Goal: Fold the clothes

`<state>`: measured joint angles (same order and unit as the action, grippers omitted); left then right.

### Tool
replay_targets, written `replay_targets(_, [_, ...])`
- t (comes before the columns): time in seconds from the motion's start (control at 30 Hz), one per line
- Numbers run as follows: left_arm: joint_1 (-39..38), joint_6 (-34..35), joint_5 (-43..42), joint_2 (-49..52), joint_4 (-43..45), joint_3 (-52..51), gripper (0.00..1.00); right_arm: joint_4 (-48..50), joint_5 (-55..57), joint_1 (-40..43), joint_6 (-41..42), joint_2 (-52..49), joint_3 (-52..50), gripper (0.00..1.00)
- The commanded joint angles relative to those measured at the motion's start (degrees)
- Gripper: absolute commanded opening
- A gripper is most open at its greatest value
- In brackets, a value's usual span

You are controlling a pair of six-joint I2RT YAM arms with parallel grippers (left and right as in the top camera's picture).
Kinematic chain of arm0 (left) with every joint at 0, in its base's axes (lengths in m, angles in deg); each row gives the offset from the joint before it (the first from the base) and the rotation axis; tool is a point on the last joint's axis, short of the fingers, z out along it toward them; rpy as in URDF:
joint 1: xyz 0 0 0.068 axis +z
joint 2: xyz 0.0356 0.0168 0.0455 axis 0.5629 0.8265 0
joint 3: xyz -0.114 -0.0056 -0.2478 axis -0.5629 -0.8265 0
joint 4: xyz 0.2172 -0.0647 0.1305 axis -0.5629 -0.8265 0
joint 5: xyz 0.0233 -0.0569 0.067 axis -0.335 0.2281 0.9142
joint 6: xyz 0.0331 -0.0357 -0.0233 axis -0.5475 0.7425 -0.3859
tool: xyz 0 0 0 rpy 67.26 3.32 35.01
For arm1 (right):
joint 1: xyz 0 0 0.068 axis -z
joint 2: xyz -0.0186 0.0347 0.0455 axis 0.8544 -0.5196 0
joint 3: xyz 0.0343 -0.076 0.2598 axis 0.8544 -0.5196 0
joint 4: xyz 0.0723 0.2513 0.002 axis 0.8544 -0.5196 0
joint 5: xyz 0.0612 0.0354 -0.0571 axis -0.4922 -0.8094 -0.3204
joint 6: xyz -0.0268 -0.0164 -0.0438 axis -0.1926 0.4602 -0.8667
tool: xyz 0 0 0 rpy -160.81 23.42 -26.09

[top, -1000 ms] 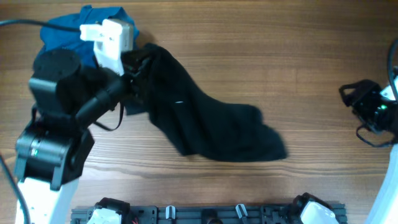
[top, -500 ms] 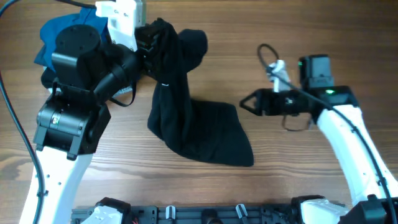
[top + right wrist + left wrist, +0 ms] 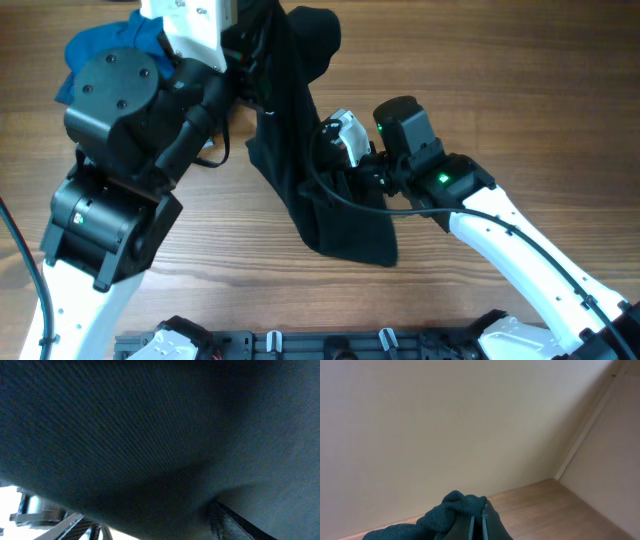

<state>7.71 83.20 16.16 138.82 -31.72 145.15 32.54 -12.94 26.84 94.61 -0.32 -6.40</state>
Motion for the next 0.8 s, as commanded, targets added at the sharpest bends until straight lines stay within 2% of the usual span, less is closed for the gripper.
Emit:
replay_targets(0.0, [-0.35, -1.55, 1.75, -1.07, 1.42, 2.67, 0.04, -0.11, 5.99, -0.17, -0.83, -0.13, 0.24, 0.7])
replay_targets(0.03, [-0.35, -1.53, 1.75, -1.07, 1.7, 2.69, 0.04, -0.33, 9.84, -0.17, 1.44, -0.15, 0.24, 0.66])
replay_targets(0.07, [-0.35, -1.53, 1.75, -1.09, 2.12, 2.69, 0.04, -0.74, 13.97, -0.17, 3.58, -0.17, 0.24, 0.53])
replay_targets(0.1, [-0.35, -1.53, 1.75, -1.16, 2.29, 2.8, 0.04, -1.03, 17.55, -0.17, 6.14, -0.22, 0.24, 0.32])
replay_targets(0.13, [-0.35, -1.51, 1.73, -1.18, 2.32, 3.17, 0.04, -1.09, 19.26, -0.17, 7.82, -0.26, 0.24, 0.18])
replay_targets(0.23, [-0.35, -1.51, 1.73, -1.22, 2.25, 3.85, 0.04, -0.96, 23.52, -0.15, 12.57, -0.31, 0.24, 0.05])
replay_targets(0.27, [-0.35, -1.51, 1.73, -1.33, 2.23, 3.91, 0.04, -0.92, 24.83, -0.11, 14.03, -0.31, 0.24, 0.05])
replay_targets(0.3, [-0.35, -1.51, 1.73, -1.51, 2.14, 3.91, 0.04, -0.11, 23.12, -0.11, 13.38, -0.31, 0.24, 0.08])
replay_targets(0.33, [-0.35, -1.55, 1.77, -1.62, 2.21, 3.93, 0.04, 1.14, 15.26, -0.2, 8.02, -0.28, 0.24, 0.36])
replay_targets(0.37, [-0.35, -1.55, 1.79, -1.6, 2.56, 4.02, 0.04, 1.2, 10.62, -0.17, 4.72, -0.28, 0.24, 0.54])
replay_targets(0.4, [-0.35, -1.55, 2.03, -1.6, 3.04, 4.02, 0.04, 0.7, 8.52, -0.2, 3.41, -0.28, 0.24, 0.59])
replay_targets(0.5, [-0.35, -1.55, 3.13, -1.62, 5.29, 4.07, 0.04, -0.26, 6.14, -1.4, 3.02, -0.28, 0.24, 0.67])
replay_targets(0.67, [-0.35, -1.6, 4.04, -1.6, 7.34, 4.07, 0.04, 0.33, 6.23, -5.49, 0.02, -0.28, 0.24, 0.71])
replay_targets(0.77, [-0.37, -1.95, 4.94, -1.77, 8.96, 4.09, 0.04, 1.75, 12.39, -8.15, 1.62, -0.28, 0.24, 0.73])
